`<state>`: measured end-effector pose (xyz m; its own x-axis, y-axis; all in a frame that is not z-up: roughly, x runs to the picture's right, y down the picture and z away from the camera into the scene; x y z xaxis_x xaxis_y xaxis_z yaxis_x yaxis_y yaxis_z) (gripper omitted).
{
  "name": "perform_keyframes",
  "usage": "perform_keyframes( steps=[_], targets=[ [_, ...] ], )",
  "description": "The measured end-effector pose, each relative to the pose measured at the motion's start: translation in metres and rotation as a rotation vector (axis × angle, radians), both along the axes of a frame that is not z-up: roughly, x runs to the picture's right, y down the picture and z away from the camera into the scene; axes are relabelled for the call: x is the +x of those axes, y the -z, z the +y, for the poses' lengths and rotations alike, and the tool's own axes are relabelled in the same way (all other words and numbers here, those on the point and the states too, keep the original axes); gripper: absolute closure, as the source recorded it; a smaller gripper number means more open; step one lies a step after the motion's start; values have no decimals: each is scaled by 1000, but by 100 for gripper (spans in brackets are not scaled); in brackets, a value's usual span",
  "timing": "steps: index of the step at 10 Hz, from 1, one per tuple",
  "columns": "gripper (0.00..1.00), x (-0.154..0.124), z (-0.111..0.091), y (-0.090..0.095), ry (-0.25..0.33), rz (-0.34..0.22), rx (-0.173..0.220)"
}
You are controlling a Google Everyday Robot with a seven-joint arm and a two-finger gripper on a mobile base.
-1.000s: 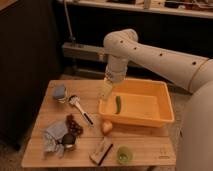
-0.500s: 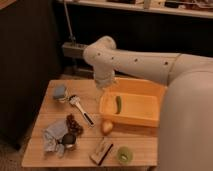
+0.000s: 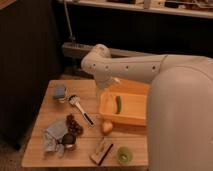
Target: Place pepper in table surface
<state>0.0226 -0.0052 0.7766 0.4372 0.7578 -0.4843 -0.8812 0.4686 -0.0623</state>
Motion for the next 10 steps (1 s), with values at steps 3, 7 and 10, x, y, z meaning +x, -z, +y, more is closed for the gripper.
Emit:
perform_keyframes(
  steps=[3, 7, 10],
  targets=[
    [20, 18, -26, 22, -112, -4, 31],
    [20, 36, -9, 9, -207, 18, -1],
    [20, 56, 34, -40, -332, -5, -22]
  ],
)
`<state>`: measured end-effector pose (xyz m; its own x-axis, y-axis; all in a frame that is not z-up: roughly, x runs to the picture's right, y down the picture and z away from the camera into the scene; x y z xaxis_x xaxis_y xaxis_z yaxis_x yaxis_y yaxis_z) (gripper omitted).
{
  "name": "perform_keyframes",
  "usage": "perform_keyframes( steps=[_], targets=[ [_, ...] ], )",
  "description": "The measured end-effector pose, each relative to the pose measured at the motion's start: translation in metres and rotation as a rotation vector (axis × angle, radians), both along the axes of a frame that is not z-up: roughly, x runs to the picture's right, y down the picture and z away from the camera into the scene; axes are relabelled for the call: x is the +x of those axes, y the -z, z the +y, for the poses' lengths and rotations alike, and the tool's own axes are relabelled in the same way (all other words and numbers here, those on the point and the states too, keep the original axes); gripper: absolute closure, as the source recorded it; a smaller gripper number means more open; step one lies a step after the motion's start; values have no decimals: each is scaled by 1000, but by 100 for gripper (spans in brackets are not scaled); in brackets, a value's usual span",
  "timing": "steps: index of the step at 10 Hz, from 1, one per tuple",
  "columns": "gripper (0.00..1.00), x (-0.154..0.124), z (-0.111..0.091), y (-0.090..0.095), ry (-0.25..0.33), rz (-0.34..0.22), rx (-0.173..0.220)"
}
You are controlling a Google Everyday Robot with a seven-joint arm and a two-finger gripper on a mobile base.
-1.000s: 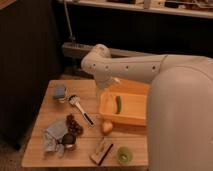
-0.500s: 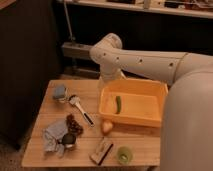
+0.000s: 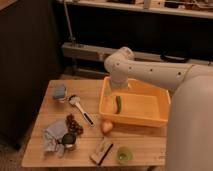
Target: Place pepper in table surface
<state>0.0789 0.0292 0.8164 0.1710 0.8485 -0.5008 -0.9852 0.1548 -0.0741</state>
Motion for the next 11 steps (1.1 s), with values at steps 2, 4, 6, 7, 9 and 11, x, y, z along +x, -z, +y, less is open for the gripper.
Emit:
perform_keyframes(
  steps=[2, 4, 6, 7, 9, 11],
  targets=[
    [20, 10, 30, -35, -72, -15, -15],
    [20, 16, 45, -61, -120, -14, -28],
    [20, 26, 46, -76, -133, 9, -40],
    [20, 20, 42, -79, -127, 8, -38],
    [20, 27, 44, -80, -131, 27, -50],
    [20, 25, 45, -83, -135, 23, -52]
  ],
)
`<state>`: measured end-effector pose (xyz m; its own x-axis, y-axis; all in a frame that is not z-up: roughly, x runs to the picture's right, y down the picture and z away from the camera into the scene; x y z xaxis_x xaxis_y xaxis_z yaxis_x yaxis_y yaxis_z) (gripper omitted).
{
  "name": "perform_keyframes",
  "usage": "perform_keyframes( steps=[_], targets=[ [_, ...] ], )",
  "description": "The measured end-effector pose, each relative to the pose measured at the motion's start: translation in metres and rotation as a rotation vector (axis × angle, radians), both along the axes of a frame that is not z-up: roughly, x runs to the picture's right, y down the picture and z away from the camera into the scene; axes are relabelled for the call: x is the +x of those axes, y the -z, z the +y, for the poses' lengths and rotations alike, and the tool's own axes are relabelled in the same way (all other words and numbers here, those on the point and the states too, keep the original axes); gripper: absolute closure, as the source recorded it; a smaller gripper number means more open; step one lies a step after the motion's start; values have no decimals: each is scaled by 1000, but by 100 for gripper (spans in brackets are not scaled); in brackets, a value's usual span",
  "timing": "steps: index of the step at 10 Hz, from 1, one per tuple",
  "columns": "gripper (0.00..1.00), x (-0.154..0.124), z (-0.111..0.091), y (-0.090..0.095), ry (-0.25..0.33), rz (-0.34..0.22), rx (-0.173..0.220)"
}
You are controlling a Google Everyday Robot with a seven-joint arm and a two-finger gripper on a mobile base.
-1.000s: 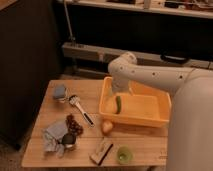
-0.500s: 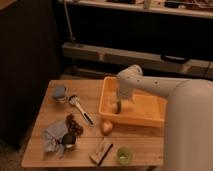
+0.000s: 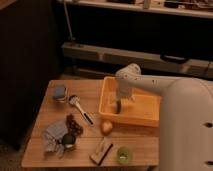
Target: Place pepper in table surface
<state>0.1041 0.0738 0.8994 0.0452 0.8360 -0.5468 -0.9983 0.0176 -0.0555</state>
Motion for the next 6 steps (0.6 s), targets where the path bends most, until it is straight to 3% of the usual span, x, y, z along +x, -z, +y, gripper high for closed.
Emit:
perform_keyframes(
  steps=[4, 6],
  targets=[
    [20, -9, 0, -7, 9, -12, -7],
    [20, -11, 8, -15, 27, 4, -34]
  ],
)
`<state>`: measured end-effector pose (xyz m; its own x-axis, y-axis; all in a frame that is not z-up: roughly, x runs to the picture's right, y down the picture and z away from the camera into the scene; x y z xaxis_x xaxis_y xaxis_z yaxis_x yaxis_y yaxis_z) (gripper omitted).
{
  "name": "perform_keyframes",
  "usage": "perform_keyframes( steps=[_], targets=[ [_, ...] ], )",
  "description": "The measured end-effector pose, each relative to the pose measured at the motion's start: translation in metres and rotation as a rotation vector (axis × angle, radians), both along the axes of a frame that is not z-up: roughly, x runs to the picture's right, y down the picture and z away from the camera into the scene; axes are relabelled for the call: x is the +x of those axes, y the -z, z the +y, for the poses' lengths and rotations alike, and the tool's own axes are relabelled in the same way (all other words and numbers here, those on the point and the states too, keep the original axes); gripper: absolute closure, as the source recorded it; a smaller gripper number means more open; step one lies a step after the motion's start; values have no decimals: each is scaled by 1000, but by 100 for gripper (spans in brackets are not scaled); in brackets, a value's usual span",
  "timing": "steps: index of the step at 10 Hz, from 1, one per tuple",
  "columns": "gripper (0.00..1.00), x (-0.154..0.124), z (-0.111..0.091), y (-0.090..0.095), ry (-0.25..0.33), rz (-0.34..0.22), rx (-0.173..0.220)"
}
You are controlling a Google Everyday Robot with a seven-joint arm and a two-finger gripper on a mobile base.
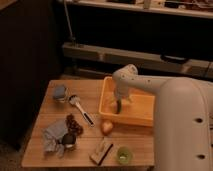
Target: Place pepper in table surface
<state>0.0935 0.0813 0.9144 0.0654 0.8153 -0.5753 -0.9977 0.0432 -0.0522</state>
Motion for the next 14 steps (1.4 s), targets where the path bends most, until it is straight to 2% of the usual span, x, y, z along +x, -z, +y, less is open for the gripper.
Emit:
perform_keyframes(
  steps=[3, 5, 6, 7, 12, 14],
  targets=[
    [20, -5, 4, -9, 30, 19, -29],
    [20, 1, 10, -13, 26, 26, -39],
    [21, 3, 14, -14, 25, 27, -45],
    [27, 5, 16, -14, 25, 28, -48],
    [79, 8, 15, -11, 43, 11, -24],
    [95, 10, 14, -8, 51, 8, -20]
  ],
)
